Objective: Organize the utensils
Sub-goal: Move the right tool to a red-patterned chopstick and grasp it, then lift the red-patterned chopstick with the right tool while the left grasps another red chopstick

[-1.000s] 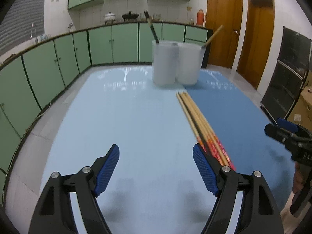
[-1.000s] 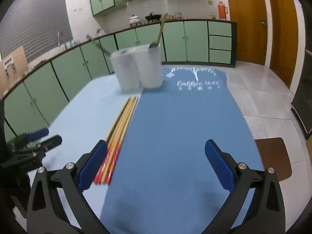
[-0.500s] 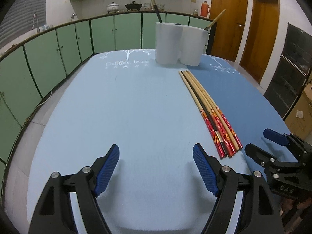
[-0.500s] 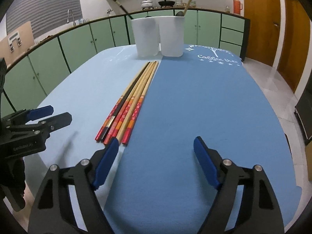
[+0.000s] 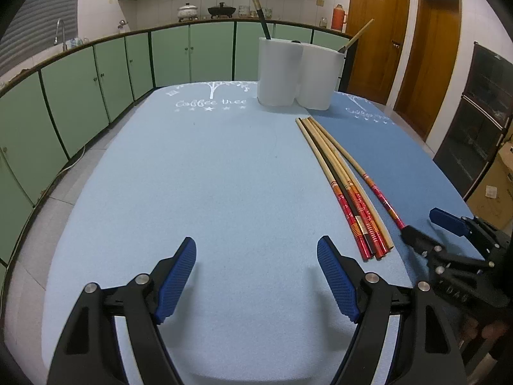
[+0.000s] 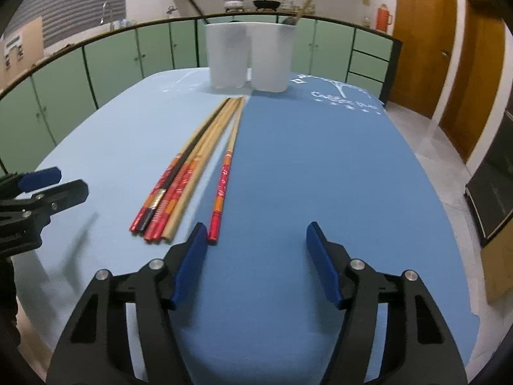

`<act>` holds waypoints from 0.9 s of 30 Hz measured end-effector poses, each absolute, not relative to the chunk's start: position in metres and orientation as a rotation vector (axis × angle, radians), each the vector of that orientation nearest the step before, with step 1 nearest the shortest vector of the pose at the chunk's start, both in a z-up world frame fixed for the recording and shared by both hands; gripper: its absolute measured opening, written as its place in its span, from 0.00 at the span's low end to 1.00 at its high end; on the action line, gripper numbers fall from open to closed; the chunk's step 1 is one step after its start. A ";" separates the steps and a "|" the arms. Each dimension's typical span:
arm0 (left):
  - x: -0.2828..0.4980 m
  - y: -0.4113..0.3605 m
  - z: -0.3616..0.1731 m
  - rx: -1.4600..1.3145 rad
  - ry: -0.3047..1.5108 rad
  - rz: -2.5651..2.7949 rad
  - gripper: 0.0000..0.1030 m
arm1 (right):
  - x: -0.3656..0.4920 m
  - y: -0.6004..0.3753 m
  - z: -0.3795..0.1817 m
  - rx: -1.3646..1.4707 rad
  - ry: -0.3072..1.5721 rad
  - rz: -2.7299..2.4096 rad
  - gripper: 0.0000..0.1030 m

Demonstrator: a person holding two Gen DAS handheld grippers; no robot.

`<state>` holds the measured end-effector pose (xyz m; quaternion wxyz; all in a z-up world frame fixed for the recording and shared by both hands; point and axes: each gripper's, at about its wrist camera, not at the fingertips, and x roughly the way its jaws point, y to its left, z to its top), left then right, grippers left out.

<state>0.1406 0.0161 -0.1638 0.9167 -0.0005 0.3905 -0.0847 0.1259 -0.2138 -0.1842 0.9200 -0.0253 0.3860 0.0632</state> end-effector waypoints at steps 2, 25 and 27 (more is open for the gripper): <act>0.141 0.015 -0.163 -0.002 0.802 -0.175 0.74 | 0.126 -0.217 -0.184 -0.025 0.794 0.145 0.58; 0.140 -0.037 -0.178 0.069 0.855 -0.276 0.74 | 0.130 -0.235 -0.184 0.027 0.804 0.164 0.05; 0.141 -0.037 -0.178 0.070 0.851 -0.272 0.74 | 0.130 -0.237 -0.186 0.033 0.808 0.163 0.05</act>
